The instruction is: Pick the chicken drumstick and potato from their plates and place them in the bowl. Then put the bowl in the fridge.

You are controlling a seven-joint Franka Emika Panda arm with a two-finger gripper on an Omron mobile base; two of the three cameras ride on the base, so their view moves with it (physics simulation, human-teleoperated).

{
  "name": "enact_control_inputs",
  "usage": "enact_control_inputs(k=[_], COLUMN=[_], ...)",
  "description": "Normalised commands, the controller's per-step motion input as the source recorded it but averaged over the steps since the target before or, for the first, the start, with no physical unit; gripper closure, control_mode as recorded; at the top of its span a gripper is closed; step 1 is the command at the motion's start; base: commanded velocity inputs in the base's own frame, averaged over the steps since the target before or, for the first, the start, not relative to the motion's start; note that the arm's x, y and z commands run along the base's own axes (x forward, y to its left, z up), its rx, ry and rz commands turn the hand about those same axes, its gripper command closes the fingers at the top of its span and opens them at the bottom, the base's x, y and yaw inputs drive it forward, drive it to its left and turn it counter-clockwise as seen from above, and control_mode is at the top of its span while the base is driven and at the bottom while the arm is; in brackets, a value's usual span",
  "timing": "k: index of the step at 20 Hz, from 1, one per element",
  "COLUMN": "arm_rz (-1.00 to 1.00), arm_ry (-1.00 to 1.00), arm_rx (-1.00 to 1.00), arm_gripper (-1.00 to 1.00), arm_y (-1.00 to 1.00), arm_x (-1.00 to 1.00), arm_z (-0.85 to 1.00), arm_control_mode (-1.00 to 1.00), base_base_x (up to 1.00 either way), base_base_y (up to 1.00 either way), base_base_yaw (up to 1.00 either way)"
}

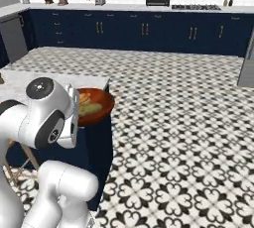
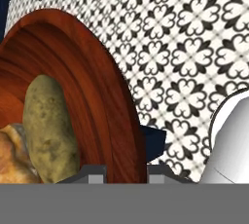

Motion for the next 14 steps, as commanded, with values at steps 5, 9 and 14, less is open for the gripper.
enact_control_inputs(k=[5,9,14], arm_rz=[0.0,0.0,0.0], arm_ry=[0.0,0.0,0.0], arm_rx=[0.0,0.0,0.0], arm_gripper=[1.0,1.0,1.0], arm_y=[0.0,0.0,0.0], arm_x=[0.0,0.0,0.0], arm_z=[0.0,0.0,0.0], arm_control_mode=[1.0,1.0,1.0], base_base_x=[0.42,0.91,1.0], base_base_y=[-1.0,-0.96,-0.3], base_base_yaw=[0.0,0.02,0.0])
